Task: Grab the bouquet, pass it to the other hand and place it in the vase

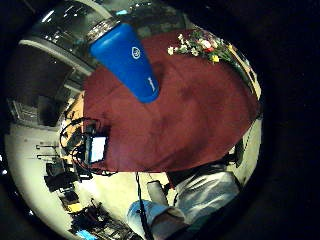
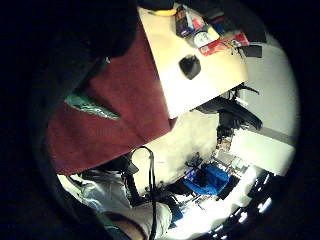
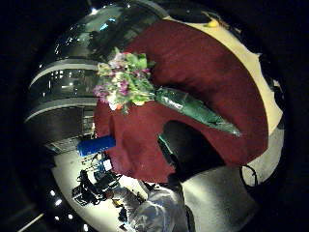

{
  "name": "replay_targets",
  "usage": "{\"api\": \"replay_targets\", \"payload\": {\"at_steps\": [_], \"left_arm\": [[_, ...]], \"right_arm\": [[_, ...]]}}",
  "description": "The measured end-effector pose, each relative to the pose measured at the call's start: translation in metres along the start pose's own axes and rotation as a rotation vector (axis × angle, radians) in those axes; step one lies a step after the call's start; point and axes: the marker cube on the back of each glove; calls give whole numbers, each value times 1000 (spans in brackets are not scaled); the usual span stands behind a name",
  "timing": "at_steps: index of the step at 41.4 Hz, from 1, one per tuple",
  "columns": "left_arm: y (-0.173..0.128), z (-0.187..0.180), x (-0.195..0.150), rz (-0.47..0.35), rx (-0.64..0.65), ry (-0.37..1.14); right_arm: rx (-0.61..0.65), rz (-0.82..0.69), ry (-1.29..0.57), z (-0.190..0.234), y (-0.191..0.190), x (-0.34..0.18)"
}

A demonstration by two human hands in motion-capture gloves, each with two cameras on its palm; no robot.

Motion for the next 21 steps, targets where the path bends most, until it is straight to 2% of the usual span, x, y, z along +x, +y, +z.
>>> {"api": "replay_targets", "payload": {"at_steps": [10,21], "left_arm": [[-3,12,-1,2,-35,-8],[-3,18,-1,7,-50,-4]], "right_arm": [[-70,4,-53,70,-14,12],[-90,58,-20,108,-17,16]]}}
